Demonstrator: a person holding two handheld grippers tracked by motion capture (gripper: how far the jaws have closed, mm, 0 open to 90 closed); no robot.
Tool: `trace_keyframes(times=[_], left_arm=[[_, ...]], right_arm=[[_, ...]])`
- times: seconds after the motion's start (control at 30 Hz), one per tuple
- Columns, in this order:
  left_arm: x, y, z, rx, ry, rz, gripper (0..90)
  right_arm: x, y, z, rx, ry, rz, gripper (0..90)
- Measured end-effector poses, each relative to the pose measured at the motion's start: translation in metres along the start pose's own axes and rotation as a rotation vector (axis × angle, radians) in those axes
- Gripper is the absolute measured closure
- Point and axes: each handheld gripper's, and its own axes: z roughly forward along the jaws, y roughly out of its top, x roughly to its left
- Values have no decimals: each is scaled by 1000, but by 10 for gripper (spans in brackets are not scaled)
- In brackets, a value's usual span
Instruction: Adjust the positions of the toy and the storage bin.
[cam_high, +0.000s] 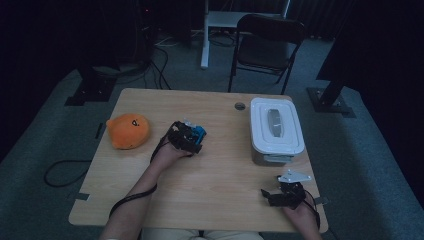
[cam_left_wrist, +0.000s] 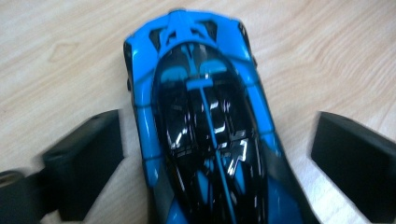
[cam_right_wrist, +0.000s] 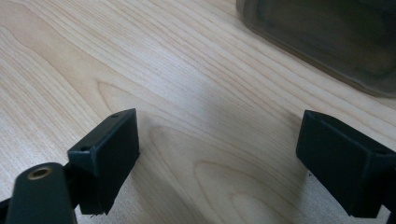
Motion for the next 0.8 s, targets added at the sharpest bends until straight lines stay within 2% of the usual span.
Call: trace_keyframes(times=[0.07, 0.1, 0.17, 0.2, 0.23, 0.27, 0.33, 0.53, 0.73, 0.8], left_arm=[[0, 1, 3, 24, -10, -6, 68], [0, 1, 5, 33, 11, 1, 68], [-1, 0, 7, 63, 11, 14, 69], [0, 0, 8, 62, 17, 10, 77], [0, -1, 8, 56, 1, 8, 140], [1, -1, 8, 53, 8, 4, 168], [1, -2, 7, 46, 5, 12, 199], [1, -1, 6, 42, 13, -2, 241], [4, -5, -1, 40, 0, 29, 262], [4, -6, -6, 37, 14, 43, 264]], right_arm=[[0, 0, 0, 0, 0, 0, 128], [0, 0, 0, 0, 0, 0, 128], [0, 0, 0, 0, 0, 0, 128], [0, 0, 0, 0, 0, 0, 128], [0, 0, 0, 0, 0, 0, 128], [0, 0, 0, 0, 0, 0, 128], [0, 0, 0, 0, 0, 0, 129], [0, 0, 0, -2, -3, 4, 135], [0, 0, 0, -2, -3, 5, 135], [0, 0, 0, -2, -4, 5, 137]])
